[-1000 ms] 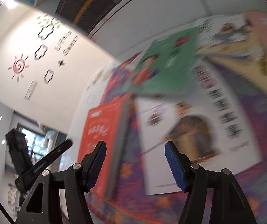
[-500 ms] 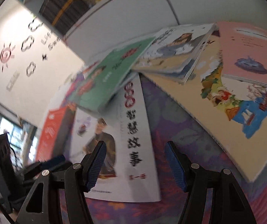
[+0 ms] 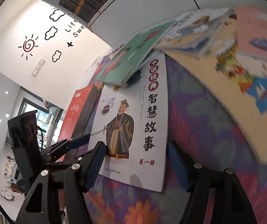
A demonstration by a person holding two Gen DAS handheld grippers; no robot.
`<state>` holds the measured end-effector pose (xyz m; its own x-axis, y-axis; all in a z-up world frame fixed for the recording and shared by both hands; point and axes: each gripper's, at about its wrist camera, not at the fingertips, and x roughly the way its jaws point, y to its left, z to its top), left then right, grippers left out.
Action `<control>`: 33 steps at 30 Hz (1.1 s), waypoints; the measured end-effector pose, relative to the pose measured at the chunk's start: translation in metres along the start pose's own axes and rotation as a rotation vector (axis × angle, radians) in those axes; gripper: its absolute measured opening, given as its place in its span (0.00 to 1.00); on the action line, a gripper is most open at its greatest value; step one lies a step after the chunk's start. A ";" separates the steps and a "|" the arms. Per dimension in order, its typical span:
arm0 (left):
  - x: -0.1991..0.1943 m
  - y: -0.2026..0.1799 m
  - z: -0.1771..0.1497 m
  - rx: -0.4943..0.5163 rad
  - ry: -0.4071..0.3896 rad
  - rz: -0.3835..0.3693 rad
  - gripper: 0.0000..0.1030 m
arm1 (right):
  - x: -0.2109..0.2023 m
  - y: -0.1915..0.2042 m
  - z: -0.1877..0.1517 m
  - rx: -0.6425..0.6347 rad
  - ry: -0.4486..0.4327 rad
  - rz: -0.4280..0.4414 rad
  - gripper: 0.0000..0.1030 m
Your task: Organize books
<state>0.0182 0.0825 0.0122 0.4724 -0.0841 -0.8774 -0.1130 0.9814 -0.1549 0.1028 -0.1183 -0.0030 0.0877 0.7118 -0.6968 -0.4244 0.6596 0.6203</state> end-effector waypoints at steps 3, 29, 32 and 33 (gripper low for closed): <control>-0.008 -0.011 -0.019 0.037 0.016 -0.023 0.62 | -0.006 0.010 -0.021 -0.022 0.036 -0.040 0.66; -0.007 0.021 -0.039 -0.083 0.112 -0.398 0.38 | -0.030 -0.040 -0.053 0.160 0.187 0.204 0.22; -0.003 0.022 -0.034 -0.096 0.104 -0.399 0.32 | -0.023 -0.040 -0.047 0.164 0.181 0.197 0.15; -0.003 0.023 -0.032 -0.098 0.101 -0.399 0.32 | -0.022 -0.041 -0.045 0.165 0.178 0.192 0.12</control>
<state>-0.0135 0.0996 -0.0035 0.4087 -0.4750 -0.7794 -0.0241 0.8480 -0.5295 0.0774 -0.1719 -0.0294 -0.1454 0.7836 -0.6040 -0.2650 0.5573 0.7869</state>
